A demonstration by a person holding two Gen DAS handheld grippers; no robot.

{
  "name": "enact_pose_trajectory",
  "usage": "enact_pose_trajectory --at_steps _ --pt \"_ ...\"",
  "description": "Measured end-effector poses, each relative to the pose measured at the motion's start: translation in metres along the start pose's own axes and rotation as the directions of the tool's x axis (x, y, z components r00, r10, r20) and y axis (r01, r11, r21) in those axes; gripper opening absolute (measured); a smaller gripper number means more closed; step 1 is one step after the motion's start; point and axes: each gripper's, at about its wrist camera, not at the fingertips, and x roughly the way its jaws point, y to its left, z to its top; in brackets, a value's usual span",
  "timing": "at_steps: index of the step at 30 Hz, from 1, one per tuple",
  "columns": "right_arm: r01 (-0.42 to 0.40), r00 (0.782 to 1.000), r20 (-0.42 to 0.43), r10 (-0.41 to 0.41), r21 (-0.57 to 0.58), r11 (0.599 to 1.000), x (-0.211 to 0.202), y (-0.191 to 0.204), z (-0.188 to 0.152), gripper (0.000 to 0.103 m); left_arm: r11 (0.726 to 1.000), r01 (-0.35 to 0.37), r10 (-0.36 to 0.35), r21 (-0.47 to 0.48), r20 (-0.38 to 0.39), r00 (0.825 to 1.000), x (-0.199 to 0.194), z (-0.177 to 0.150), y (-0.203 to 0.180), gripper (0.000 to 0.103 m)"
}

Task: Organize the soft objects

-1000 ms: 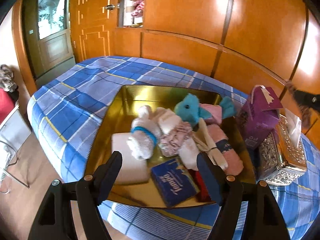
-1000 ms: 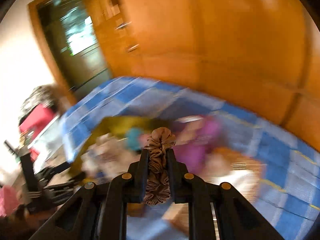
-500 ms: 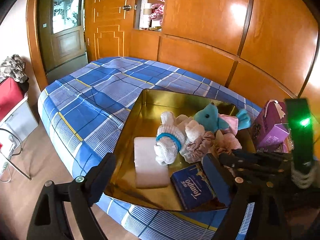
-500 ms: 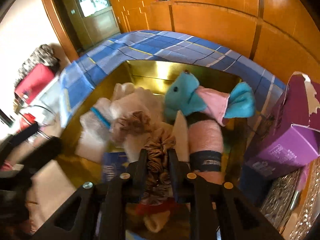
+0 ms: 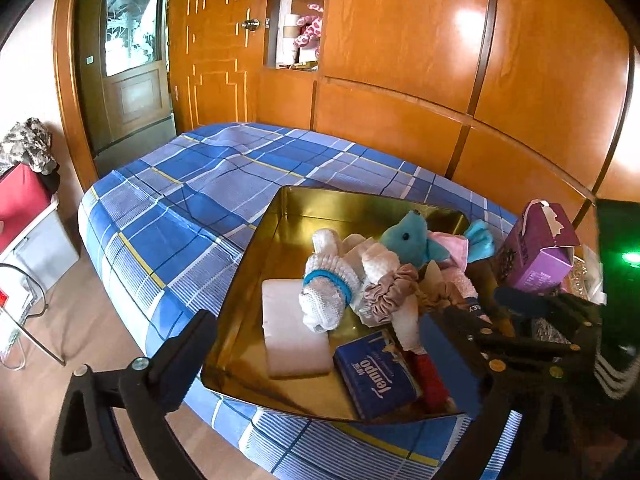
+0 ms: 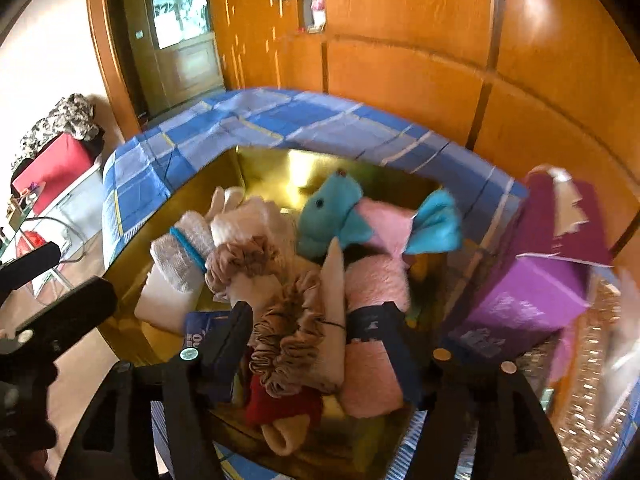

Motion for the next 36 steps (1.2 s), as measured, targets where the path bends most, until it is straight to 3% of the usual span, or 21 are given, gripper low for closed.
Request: enact_pose_trajectory --at_steps 6,12,16,23,36 --pt "0.114 0.989 0.087 -0.119 0.063 0.991 -0.039 -0.009 -0.011 0.067 1.0 0.008 -0.008 0.014 0.011 1.0 -0.008 -0.002 -0.012 0.103" --pt "0.233 0.958 0.122 -0.26 0.199 0.952 -0.074 -0.032 -0.034 0.067 0.998 0.014 -0.016 0.065 0.04 0.999 -0.022 -0.009 -0.036 0.103" --pt "0.271 0.942 0.133 -0.308 0.239 0.932 -0.091 -0.043 -0.048 0.067 0.996 0.012 -0.016 0.089 0.052 0.999 -0.029 -0.014 -0.053 0.103" --pt "0.295 0.929 0.143 -0.343 0.278 0.914 -0.108 -0.054 -0.066 0.067 0.996 0.011 -0.02 0.086 0.104 0.994 -0.045 -0.02 -0.067 0.103" --pt "0.297 0.926 0.148 -0.348 0.286 0.911 -0.114 -0.053 -0.073 0.067 0.996 -0.001 -0.009 0.084 0.115 0.993 -0.048 -0.024 -0.071 0.103"
